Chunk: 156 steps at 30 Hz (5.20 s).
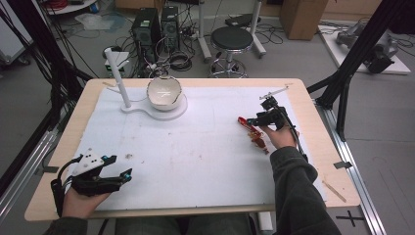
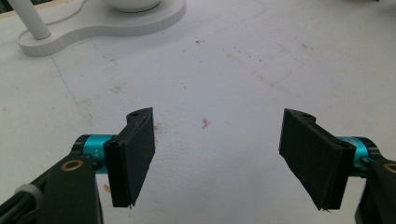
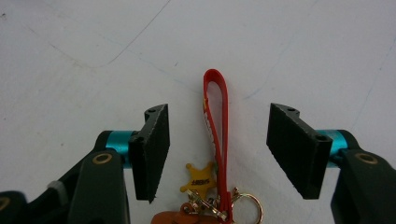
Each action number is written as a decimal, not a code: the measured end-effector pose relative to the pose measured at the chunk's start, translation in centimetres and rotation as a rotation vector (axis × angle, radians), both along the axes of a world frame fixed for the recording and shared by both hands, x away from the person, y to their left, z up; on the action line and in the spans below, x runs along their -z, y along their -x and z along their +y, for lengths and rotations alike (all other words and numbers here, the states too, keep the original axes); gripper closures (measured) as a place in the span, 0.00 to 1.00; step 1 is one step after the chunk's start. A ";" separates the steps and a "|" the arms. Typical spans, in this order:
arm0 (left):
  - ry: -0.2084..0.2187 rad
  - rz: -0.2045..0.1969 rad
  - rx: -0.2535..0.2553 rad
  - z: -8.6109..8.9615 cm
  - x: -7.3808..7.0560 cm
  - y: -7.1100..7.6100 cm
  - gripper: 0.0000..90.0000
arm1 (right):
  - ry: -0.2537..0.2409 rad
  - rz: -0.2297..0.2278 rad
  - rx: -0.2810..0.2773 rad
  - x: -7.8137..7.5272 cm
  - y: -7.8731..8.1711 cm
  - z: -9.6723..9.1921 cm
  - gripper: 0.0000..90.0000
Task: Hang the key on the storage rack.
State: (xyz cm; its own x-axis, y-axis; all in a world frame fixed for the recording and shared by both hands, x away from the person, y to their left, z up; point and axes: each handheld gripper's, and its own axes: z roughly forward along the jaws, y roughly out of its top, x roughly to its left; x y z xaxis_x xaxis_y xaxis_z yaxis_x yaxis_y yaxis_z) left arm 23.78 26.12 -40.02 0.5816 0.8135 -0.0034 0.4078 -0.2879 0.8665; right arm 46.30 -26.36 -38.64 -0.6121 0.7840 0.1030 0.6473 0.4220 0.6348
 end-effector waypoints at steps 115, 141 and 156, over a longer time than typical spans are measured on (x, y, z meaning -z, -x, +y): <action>-0.006 -0.006 0.014 -0.2 -0.1 0.0 0.30 | -0.124 -0.204 -0.213 -9.3 4.9 6.6 0.94; -0.006 -0.009 0.012 -0.2 -0.1 0.1 0.30 | -0.174 -0.224 -0.337 -11.3 4.3 13.3 0.94; -0.004 -0.007 0.013 -0.2 -0.1 0.0 0.30 | -0.185 -0.226 -0.374 -11.7 3.6 16.7 0.94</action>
State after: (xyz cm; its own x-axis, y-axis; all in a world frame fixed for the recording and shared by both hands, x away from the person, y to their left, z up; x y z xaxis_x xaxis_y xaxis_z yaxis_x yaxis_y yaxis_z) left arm 23.74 25.97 -39.89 0.5923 0.8057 0.0038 0.3977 -0.2964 0.8683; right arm 42.65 -9.64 -26.92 -0.8721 0.4866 0.0519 0.3097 0.4667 0.8284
